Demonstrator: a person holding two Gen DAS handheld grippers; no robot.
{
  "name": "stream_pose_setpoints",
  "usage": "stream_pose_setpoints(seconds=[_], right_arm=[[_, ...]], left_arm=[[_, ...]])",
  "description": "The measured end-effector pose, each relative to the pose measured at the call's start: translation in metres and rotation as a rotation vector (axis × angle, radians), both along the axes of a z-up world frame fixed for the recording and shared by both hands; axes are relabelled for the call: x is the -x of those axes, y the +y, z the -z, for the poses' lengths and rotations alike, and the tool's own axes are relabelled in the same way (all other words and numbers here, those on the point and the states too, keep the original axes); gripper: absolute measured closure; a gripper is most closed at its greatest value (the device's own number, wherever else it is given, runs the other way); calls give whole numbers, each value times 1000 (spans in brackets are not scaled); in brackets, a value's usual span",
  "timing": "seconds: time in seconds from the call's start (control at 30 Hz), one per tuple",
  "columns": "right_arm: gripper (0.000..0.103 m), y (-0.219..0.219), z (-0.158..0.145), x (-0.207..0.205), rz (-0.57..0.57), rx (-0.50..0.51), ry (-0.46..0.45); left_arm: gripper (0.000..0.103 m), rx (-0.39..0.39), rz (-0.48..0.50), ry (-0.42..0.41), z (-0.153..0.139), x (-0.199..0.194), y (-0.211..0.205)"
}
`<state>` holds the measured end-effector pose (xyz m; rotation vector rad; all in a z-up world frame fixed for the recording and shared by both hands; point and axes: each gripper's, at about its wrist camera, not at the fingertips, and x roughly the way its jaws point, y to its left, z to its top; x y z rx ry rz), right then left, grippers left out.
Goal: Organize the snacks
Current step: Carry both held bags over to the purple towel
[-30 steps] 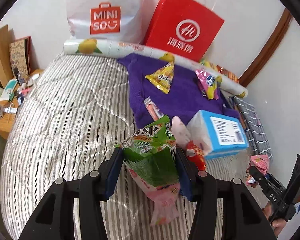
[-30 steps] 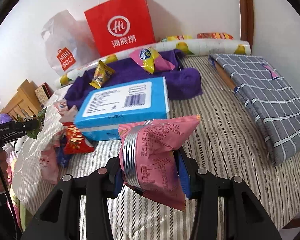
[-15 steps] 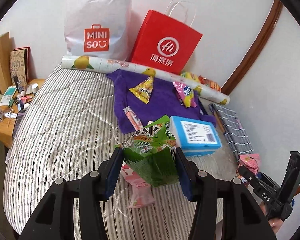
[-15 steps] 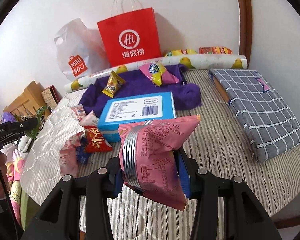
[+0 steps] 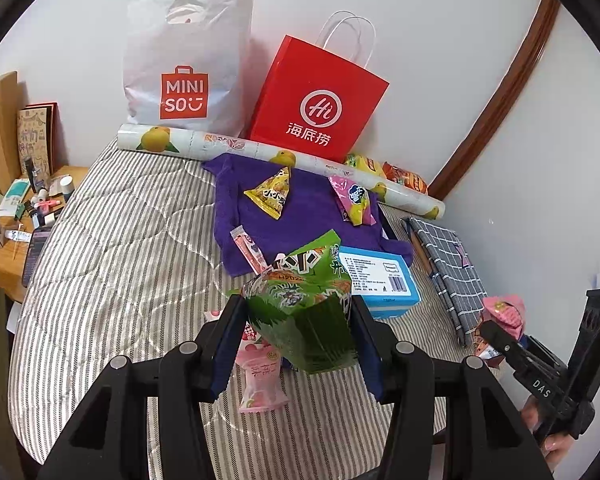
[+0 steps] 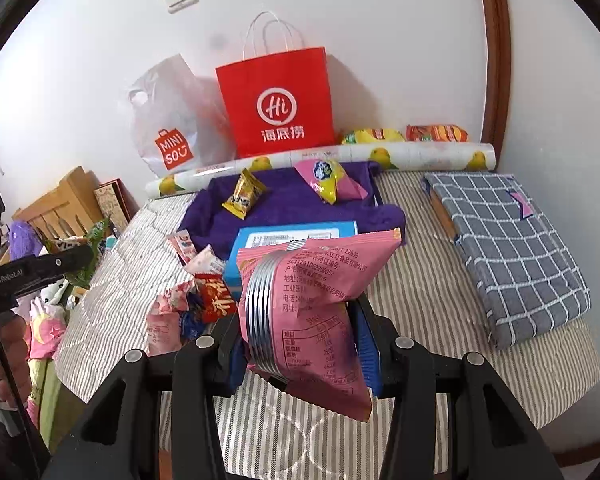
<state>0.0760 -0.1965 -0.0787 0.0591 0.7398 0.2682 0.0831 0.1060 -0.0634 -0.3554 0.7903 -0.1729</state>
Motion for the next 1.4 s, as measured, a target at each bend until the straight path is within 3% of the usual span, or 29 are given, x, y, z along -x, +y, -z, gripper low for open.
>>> stream_pose_setpoints(seconds=[0.47,0.73,1.4], right_arm=[[58,10,-20,-47,-58,-31,-48],[58,14,-13,-82,-72,-17,-55],[58,29,-8,-191,-63,0,-79]], left_arm=[[53,-39,-3,-5,0,-39,-16],[53,-82,4,-9,7,-68,-33],[53,-176,22,6,30,-175,-50]])
